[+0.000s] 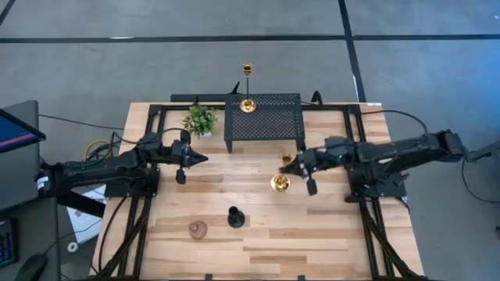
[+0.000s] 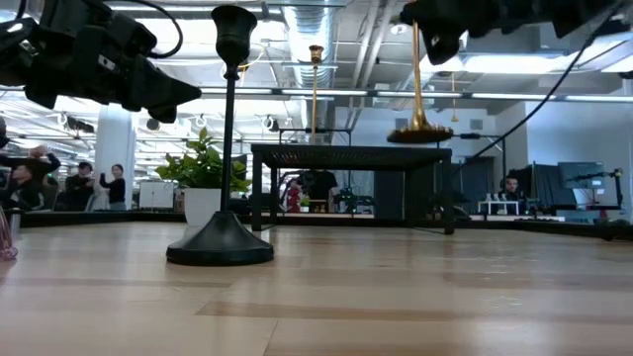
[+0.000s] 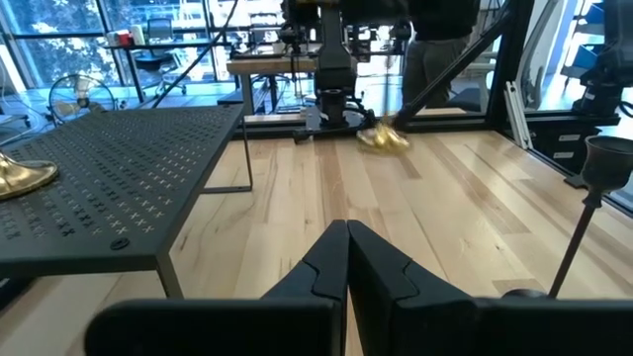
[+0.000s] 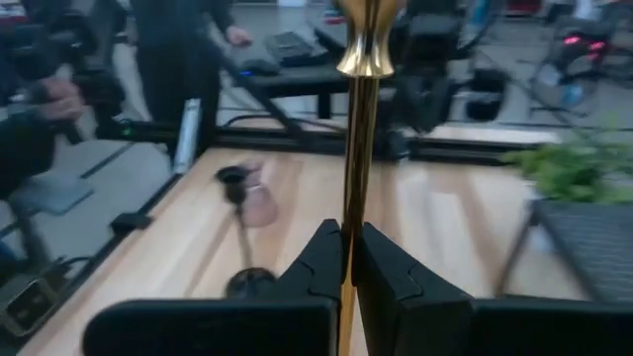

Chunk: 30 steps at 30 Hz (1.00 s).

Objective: Pick & Place candle stick holders
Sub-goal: Put the golden candle holder on the shelf

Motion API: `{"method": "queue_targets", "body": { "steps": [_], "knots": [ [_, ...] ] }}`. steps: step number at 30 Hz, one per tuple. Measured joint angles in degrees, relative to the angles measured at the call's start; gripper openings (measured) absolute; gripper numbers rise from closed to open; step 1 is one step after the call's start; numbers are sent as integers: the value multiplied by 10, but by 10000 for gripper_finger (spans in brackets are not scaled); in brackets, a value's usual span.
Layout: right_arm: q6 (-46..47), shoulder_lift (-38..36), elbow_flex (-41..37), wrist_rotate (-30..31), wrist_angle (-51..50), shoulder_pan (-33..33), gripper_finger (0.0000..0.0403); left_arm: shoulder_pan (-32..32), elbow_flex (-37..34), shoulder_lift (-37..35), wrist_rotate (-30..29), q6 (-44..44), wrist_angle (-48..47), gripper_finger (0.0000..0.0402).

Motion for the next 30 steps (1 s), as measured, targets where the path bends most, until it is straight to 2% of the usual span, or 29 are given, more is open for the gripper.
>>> {"method": "queue_targets", "body": {
  "steps": [3,9,18,23,27,30],
  "knots": [
    [-9,-21,21,-6,-44,-33,1,0,0,0,0,0,0,5],
    [-24,-26,68,-66,-83,-108,1,0,0,0,0,0,0,5],
    [-36,6,122,-167,-90,-236,1,0,0,1,0,0,0,5],
    [-41,30,144,-182,-89,-293,1,0,0,0,-1,0,0,5],
    [-41,58,167,-234,-89,-338,1,0,0,1,-1,0,0,5],
    [-45,83,189,-243,-87,-365,1,0,0,1,-1,0,0,5]
  ]
}}
